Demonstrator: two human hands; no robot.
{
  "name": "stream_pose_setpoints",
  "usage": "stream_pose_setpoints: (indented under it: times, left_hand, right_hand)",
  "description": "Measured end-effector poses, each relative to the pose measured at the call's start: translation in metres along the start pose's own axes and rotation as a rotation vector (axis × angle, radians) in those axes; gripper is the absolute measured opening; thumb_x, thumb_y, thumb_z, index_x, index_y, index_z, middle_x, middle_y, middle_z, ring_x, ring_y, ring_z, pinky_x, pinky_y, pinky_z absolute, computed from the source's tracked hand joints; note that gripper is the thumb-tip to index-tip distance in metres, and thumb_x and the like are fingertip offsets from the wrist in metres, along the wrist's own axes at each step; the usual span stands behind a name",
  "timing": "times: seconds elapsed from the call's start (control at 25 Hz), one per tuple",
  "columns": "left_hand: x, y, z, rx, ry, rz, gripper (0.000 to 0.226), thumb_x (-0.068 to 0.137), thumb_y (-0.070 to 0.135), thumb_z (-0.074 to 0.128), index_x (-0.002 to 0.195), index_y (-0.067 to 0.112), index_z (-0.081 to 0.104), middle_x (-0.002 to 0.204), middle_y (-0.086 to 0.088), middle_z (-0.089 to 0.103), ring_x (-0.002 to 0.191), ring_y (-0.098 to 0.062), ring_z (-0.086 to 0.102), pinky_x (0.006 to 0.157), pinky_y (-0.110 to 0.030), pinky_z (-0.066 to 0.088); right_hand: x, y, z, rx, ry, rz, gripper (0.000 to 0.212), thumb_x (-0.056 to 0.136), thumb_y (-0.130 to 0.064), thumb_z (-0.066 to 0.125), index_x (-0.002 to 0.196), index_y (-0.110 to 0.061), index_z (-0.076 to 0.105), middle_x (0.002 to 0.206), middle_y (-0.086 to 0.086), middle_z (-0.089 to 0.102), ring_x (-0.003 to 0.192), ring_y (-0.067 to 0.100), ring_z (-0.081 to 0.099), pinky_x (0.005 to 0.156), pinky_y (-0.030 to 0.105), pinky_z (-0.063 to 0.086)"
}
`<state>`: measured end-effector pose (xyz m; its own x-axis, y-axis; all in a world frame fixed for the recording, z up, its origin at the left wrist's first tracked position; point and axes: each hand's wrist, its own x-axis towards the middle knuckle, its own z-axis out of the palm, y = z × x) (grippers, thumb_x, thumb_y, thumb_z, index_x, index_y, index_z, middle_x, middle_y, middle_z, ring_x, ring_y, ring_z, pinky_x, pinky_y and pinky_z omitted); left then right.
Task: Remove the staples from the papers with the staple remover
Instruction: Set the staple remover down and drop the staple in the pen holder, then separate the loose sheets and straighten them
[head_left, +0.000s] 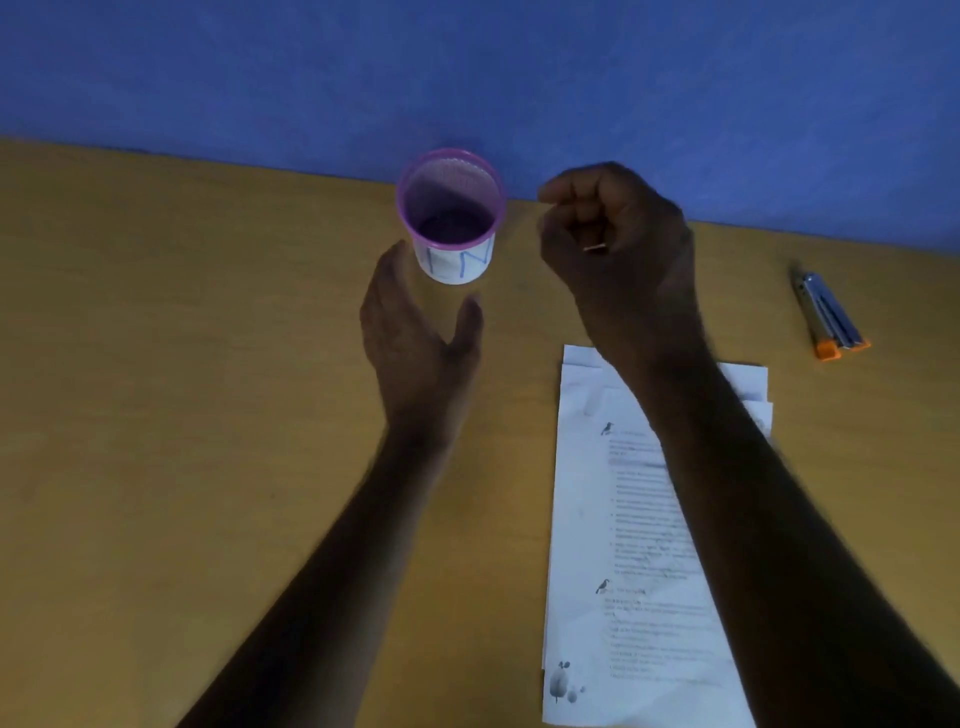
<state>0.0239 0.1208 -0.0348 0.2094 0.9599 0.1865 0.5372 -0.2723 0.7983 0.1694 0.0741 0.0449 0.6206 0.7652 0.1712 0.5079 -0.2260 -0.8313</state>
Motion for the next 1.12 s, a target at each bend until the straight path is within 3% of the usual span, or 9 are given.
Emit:
stream_pose_setpoints:
  times: [0.08, 0.24, 0.44, 0.68, 0.84, 1.0, 1.12]
  left_hand:
    - [0.022, 0.002, -0.001, -0.049, -0.018, 0.05, 0.067, 0.088, 0.021, 0.077, 0.143, -0.004, 0.048, 0.143, -0.021, 0.058, 0.133, -0.033, 0.055, 0.113, -0.045, 0.044]
    - [0.037, 0.002, 0.0, -0.097, -0.052, 0.045, 0.07, 0.09, 0.029, 0.077, 0.146, 0.0, 0.046, 0.145, -0.015, 0.058, 0.135, -0.024, 0.054, 0.108, -0.045, 0.049]
    - [0.037, 0.0, 0.0, -0.117, -0.07, 0.017, 0.068, 0.092, 0.029, 0.075, 0.148, 0.003, 0.045, 0.146, -0.012, 0.058, 0.135, -0.02, 0.054, 0.107, -0.044, 0.051]
    - [0.037, 0.002, 0.002, -0.096, -0.08, 0.015, 0.063, 0.096, 0.027, 0.072, 0.147, 0.003, 0.045, 0.145, -0.012, 0.058, 0.134, -0.02, 0.054, 0.108, -0.045, 0.049]
    - [0.034, -0.001, 0.002, -0.102, -0.071, -0.007, 0.061, 0.096, 0.022, 0.07, 0.147, 0.001, 0.045, 0.145, -0.014, 0.057, 0.135, -0.024, 0.054, 0.11, -0.046, 0.047]
    - [-0.007, 0.002, 0.001, 0.019, -0.04, -0.02, 0.061, 0.095, 0.021, 0.07, 0.146, -0.004, 0.046, 0.145, -0.022, 0.055, 0.135, -0.034, 0.051, 0.115, -0.034, 0.036]
    - [-0.056, 0.009, 0.008, 0.142, -0.218, 0.102, 0.058, 0.097, 0.025, 0.066, 0.146, -0.001, 0.049, 0.149, -0.022, 0.053, 0.139, -0.038, 0.048, 0.118, -0.051, 0.036]
  right_hand:
    - [0.022, -0.013, 0.013, -0.101, -0.046, -0.113, 0.011, 0.095, -0.017, 0.07, 0.104, -0.013, 0.074, 0.094, -0.01, 0.072, 0.08, -0.003, 0.066, 0.072, 0.008, 0.053]
    - [0.045, -0.019, 0.04, -0.343, -0.206, -0.203, 0.015, 0.099, -0.022, 0.067, 0.112, -0.02, 0.074, 0.114, -0.001, 0.072, 0.099, 0.008, 0.067, 0.084, 0.027, 0.059]
    - [0.049, -0.014, 0.055, -0.455, -0.246, -0.203, 0.021, 0.103, -0.025, 0.062, 0.12, -0.022, 0.075, 0.124, 0.0, 0.07, 0.109, 0.012, 0.067, 0.084, 0.021, 0.054]
    - [0.048, -0.012, 0.054, -0.418, -0.206, -0.198, 0.024, 0.104, -0.023, 0.061, 0.123, -0.02, 0.074, 0.126, 0.001, 0.072, 0.112, 0.013, 0.068, 0.084, 0.018, 0.052]
    - [0.04, -0.007, 0.046, -0.282, -0.105, -0.186, 0.02, 0.102, -0.02, 0.063, 0.117, -0.016, 0.074, 0.117, 0.001, 0.073, 0.1, 0.006, 0.065, 0.078, 0.014, 0.052]
    - [-0.004, 0.012, 0.015, -0.148, 0.127, -0.101, 0.016, 0.101, -0.016, 0.063, 0.109, -0.011, 0.075, 0.107, 0.003, 0.074, 0.087, 0.007, 0.066, 0.074, 0.007, 0.048]
    - [-0.058, 0.04, -0.014, -0.159, 0.221, 0.102, 0.018, 0.103, -0.019, 0.062, 0.116, -0.013, 0.073, 0.115, 0.002, 0.073, 0.092, 0.005, 0.067, 0.074, 0.009, 0.054]
